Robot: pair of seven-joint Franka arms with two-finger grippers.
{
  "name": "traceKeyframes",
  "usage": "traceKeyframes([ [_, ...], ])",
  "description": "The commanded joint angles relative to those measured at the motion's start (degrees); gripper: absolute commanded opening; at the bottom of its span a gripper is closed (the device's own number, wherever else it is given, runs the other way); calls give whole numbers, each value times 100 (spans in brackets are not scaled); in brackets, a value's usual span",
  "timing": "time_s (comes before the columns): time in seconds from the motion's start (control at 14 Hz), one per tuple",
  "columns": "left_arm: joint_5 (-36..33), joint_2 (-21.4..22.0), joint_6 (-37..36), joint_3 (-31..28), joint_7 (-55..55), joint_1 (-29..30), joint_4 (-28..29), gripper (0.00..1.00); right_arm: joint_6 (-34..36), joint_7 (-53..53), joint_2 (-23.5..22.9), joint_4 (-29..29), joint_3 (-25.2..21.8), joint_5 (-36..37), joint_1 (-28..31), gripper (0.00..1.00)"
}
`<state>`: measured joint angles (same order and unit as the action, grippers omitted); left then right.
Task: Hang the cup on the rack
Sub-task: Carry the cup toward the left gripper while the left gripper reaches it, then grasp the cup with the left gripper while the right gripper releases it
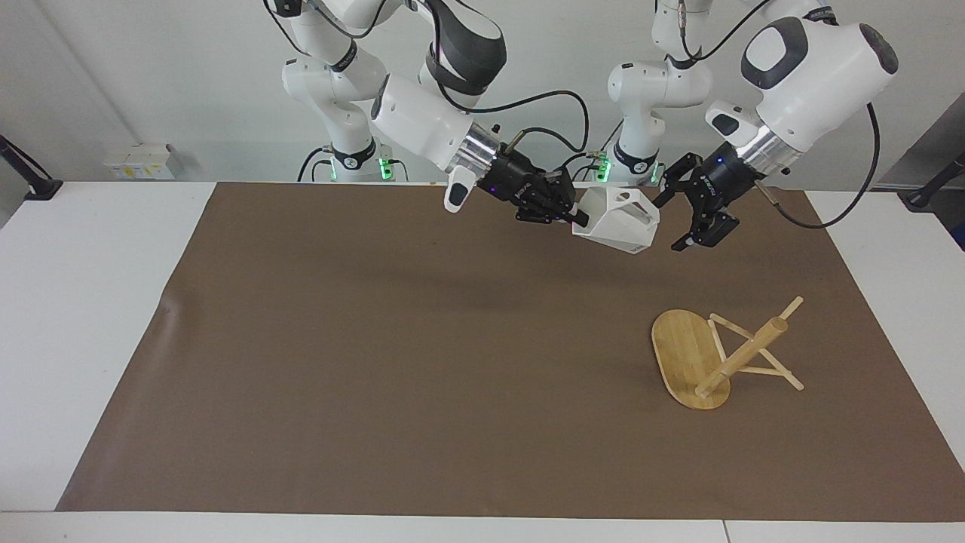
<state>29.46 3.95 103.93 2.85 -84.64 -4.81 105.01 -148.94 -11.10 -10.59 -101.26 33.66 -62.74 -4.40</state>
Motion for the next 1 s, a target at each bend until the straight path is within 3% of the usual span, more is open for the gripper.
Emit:
traceKeyframes([
  [0.0,375,-437,57,5,-587,173,-182,100,-205,-77,13,10,44,-151,-51,0],
  [0.36,709,-650,22,22,-632,147,-507,100,-214,-77,13,-8,35,-151,-52,0],
  [0.93,1395,-659,-66,40,-650,147,-535,100,-214,-85,13,-8,35,-151,-52,0],
])
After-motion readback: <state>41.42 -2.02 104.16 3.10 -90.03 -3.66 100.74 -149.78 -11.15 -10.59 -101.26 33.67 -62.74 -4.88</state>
